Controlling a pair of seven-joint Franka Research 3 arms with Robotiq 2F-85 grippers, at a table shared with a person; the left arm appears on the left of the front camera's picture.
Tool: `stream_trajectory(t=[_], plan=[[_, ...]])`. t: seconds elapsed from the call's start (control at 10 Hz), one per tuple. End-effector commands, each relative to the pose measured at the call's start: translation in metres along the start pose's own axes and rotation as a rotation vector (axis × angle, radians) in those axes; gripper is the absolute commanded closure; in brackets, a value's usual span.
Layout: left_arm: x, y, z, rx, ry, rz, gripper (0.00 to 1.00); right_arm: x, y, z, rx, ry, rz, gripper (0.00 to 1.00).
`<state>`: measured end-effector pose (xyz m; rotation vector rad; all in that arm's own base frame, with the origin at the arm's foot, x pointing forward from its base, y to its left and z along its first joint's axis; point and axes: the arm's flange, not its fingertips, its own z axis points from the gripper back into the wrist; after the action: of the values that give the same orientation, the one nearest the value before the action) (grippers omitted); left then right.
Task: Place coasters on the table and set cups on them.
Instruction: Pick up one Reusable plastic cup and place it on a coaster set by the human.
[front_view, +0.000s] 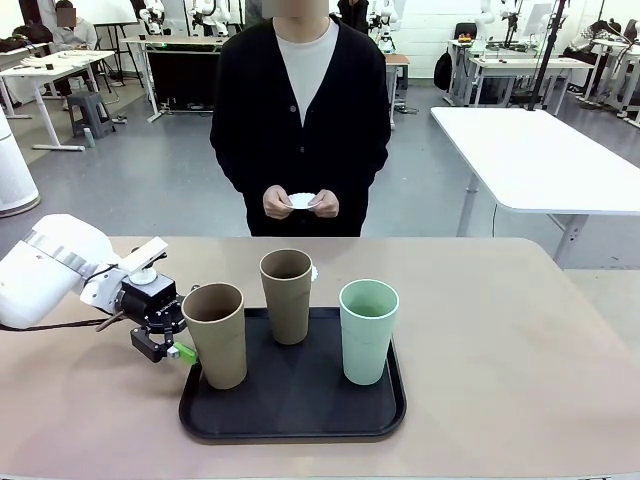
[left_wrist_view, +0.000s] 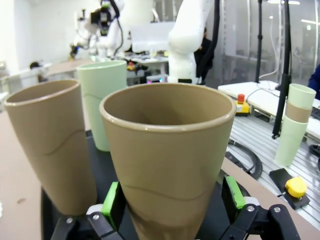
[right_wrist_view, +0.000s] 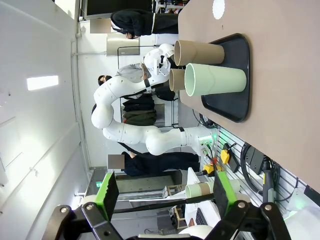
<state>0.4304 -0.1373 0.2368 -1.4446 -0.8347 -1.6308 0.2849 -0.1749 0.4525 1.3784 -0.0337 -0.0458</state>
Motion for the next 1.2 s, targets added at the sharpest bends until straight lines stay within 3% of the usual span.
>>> stream_trajectory(t=[0.0, 1.1], plan=[[-0.013, 0.001, -0.003, -0.016, 0.019, -0.031, 0.0, -0.001, 0.0, 0.001, 0.004, -0.002, 0.003, 0.0], [-0.019, 0.013, -0.027, -0.034, 0.037, -0.016, 0.0, -0.001, 0.0, 0.001, 0.004, -0.002, 0.003, 0.0]])
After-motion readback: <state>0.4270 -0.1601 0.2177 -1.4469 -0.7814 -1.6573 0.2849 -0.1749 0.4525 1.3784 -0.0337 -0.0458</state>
